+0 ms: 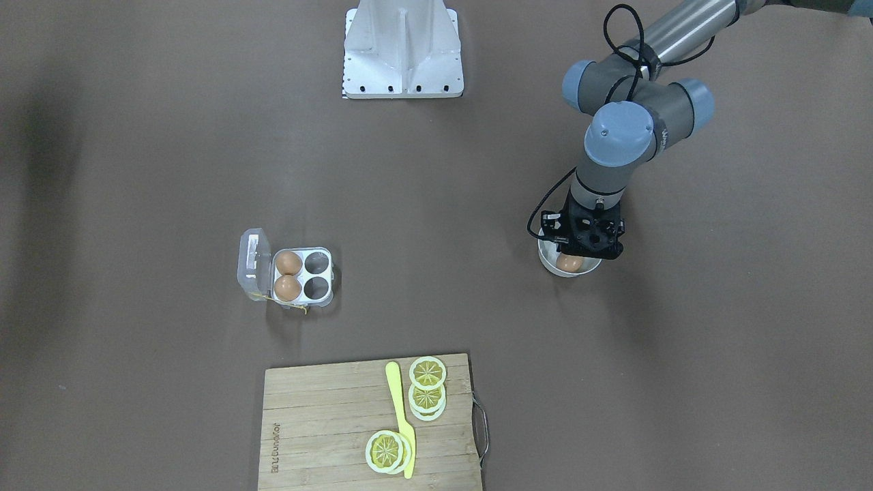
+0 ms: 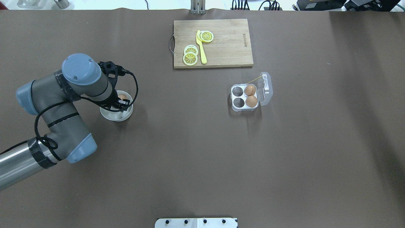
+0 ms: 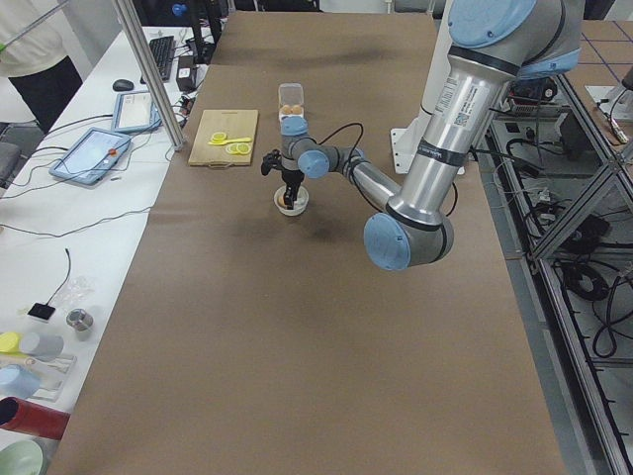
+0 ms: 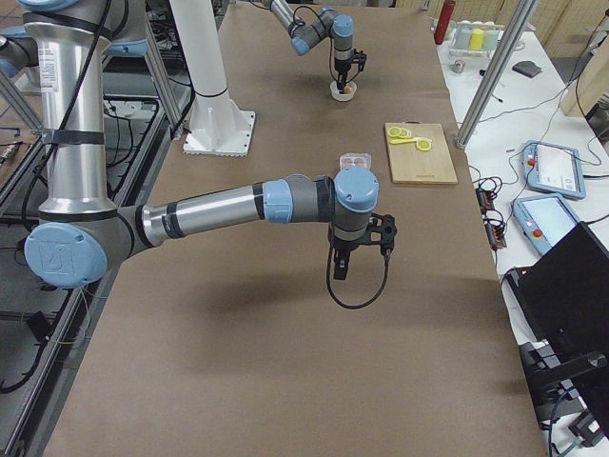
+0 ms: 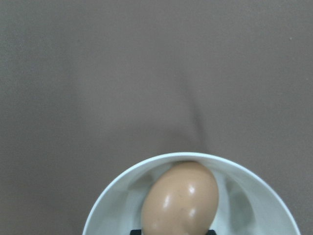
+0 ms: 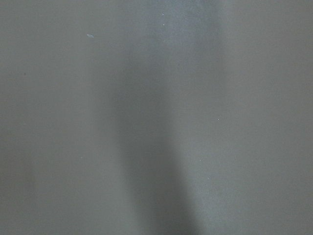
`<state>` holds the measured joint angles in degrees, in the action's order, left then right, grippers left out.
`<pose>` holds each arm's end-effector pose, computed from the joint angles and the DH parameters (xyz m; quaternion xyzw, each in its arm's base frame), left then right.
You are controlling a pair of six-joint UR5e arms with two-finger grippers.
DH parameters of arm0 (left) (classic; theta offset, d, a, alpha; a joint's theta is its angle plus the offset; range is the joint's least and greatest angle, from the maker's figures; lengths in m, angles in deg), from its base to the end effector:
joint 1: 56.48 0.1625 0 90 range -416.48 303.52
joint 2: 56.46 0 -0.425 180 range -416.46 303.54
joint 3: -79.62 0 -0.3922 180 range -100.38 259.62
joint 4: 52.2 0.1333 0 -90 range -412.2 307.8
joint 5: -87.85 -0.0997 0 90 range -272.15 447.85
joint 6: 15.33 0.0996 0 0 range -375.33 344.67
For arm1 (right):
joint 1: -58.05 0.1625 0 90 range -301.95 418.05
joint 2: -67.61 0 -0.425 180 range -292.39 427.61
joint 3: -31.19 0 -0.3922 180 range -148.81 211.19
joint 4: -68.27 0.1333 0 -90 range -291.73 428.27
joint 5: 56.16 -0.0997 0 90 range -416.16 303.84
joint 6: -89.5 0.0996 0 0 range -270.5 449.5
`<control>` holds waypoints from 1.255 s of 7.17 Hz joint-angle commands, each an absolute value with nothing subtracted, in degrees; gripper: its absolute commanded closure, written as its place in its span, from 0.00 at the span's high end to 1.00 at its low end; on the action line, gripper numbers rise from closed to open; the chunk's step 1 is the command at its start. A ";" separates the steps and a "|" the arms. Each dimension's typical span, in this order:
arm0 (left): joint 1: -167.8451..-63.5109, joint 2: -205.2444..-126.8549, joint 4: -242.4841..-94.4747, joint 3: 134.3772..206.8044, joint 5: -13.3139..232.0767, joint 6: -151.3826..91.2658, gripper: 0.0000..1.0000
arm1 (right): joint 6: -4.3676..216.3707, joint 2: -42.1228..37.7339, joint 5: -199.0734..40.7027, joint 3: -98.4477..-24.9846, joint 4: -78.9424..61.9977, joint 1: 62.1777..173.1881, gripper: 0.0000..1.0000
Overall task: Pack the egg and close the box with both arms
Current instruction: 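Lower the left gripper into the bowl around the brown egg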
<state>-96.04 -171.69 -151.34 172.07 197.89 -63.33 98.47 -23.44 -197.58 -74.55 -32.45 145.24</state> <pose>0.4490 -0.4996 0.3799 0.0781 0.3433 0.0748 0.9330 0.0321 -0.4775 0.5430 -0.0134 -0.4345 0.0334 0.9000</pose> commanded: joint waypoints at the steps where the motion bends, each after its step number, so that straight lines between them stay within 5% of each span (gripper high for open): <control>1: -96.21 -171.77 -151.34 171.99 197.89 -63.32 0.70 | 98.47 -23.44 -197.58 -74.63 -32.45 145.24 1.00; 3: -96.56 -171.86 -151.34 171.82 197.80 -63.32 0.78 | 98.47 -23.44 -197.58 -74.54 -32.45 145.24 1.00; 9: -97.09 -173.97 -151.25 169.62 197.71 -63.23 0.79 | 98.47 -23.44 -197.49 -74.45 -32.45 145.24 1.00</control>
